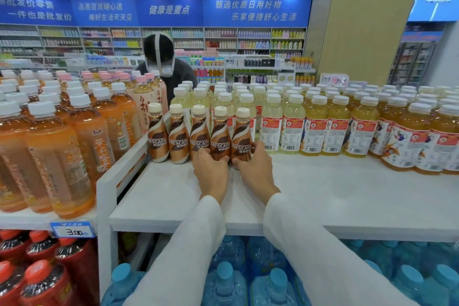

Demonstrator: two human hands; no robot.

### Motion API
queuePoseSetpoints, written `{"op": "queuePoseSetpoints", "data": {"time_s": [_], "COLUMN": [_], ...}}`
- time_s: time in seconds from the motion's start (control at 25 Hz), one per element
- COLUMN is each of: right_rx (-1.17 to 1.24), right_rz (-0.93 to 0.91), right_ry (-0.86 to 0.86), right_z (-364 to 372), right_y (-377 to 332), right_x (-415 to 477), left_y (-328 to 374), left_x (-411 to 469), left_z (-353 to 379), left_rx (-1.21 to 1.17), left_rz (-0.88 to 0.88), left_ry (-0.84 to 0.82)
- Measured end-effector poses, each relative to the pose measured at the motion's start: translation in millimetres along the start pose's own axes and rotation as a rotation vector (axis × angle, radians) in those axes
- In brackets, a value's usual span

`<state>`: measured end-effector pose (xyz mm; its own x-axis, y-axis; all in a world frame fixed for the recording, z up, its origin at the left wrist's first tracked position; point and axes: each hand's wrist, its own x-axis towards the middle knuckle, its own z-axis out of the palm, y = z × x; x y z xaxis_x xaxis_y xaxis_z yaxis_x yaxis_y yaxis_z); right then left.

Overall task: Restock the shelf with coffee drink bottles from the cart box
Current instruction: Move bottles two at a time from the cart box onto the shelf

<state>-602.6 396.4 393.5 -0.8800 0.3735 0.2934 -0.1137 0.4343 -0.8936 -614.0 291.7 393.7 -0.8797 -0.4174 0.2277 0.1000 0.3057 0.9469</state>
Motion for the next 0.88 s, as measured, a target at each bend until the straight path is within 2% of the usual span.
{"op": "queuePoseSetpoints", "data": {"time_s": [0.88], "right_rx": [-0.012], "right_rz": [0.007], "right_ry": [-0.005], "right_z": [2.7], "right_y": [3.1], "right_x": [1.5], "left_y": [-2.5], "left_x": [0.6], "left_z": [0.3], "left_rx": [0.042], "left_rz": [0.043], "left_ry": [0.0]}}
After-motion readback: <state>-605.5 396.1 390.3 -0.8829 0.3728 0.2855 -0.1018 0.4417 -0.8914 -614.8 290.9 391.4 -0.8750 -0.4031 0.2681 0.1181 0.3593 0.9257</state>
